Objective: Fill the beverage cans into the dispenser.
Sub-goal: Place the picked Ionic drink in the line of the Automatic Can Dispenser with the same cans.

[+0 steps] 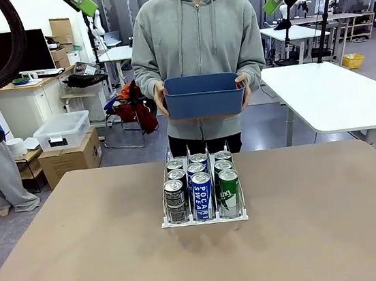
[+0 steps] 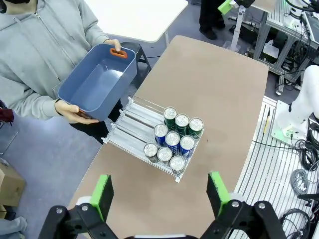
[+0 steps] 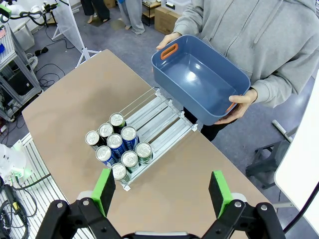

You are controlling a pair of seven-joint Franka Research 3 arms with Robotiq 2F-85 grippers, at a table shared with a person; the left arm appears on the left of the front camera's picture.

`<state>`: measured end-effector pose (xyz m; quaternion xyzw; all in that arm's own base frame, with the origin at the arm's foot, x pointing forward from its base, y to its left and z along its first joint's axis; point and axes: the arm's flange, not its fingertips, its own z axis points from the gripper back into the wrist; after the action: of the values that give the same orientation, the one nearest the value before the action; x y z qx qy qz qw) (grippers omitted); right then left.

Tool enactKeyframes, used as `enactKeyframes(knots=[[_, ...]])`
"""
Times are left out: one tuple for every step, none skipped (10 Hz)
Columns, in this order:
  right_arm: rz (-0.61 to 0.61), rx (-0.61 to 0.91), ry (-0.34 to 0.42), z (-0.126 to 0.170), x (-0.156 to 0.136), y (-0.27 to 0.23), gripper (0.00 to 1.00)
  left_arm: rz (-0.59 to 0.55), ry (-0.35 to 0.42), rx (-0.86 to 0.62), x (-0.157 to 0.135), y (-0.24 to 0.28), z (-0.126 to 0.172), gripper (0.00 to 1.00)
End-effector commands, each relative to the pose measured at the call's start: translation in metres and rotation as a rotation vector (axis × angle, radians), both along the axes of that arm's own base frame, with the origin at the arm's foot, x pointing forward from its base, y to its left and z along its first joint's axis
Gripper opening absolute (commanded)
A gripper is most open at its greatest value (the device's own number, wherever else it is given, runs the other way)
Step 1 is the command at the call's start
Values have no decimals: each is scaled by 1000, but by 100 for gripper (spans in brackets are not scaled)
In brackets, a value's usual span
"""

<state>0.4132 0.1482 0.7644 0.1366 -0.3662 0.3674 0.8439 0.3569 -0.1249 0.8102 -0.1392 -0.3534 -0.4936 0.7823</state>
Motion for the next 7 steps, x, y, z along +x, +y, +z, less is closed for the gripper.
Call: enactKeyframes(knots=[[2,-2,2,-2,-3,-1,100,-2,-2,2,0,-1,1,100],[2,-2,2,-2,-3,-1,100,-2,-2,2,0,-1,1,100],[2,-2,2,-2,-3,-1,100,-2,-2,2,0,-1,1,100],[2,-2,2,-2,-3,-1,100,-2,-2,2,0,-1,1,100],[2,-2,2,-2,-3,-1,100,-2,-2,2,0,-1,1,100],[2,-2,2,-2,-3,-1,100,-2,-2,2,0,-1,1,100],[2,-2,2,-2,-3,-1,100,-2,-2,2,0,-1,1,100]])
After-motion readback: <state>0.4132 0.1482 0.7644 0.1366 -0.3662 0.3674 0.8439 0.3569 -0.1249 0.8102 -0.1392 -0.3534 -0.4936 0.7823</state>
